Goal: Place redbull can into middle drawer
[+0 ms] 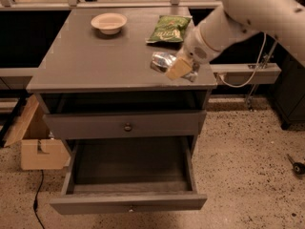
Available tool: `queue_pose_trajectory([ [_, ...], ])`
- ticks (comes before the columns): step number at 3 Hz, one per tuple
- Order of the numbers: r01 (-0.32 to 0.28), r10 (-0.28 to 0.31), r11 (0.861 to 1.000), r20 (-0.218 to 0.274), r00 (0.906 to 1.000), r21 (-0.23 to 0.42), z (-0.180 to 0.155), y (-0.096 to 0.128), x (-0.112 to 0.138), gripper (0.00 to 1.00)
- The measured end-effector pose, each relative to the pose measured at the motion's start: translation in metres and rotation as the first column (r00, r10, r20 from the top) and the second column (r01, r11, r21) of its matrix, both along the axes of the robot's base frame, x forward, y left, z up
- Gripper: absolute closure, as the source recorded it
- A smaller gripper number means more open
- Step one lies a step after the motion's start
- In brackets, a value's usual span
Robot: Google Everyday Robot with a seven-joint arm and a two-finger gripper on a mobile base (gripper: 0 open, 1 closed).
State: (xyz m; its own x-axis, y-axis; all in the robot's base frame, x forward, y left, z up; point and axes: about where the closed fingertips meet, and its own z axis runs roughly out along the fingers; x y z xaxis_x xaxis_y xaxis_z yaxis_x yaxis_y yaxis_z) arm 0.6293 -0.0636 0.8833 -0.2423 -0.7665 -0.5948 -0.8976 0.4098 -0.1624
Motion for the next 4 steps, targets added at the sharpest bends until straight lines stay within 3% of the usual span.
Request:
queue_pose_trajectory([
  [1,0.119,-0.117,0.992,-0.046,0.9921,0.051,-0.017,-0.049,-0.056,1.00],
  [3,0.139,-0.137,0.989,-0.050,0.9894,0.046,-0.025,-0.046,-0.057,1.00],
  [4,0.182,-0.171,0.979,-0.124,0.9775,0.089,-0.069,-0.044,-0.078,1.00],
])
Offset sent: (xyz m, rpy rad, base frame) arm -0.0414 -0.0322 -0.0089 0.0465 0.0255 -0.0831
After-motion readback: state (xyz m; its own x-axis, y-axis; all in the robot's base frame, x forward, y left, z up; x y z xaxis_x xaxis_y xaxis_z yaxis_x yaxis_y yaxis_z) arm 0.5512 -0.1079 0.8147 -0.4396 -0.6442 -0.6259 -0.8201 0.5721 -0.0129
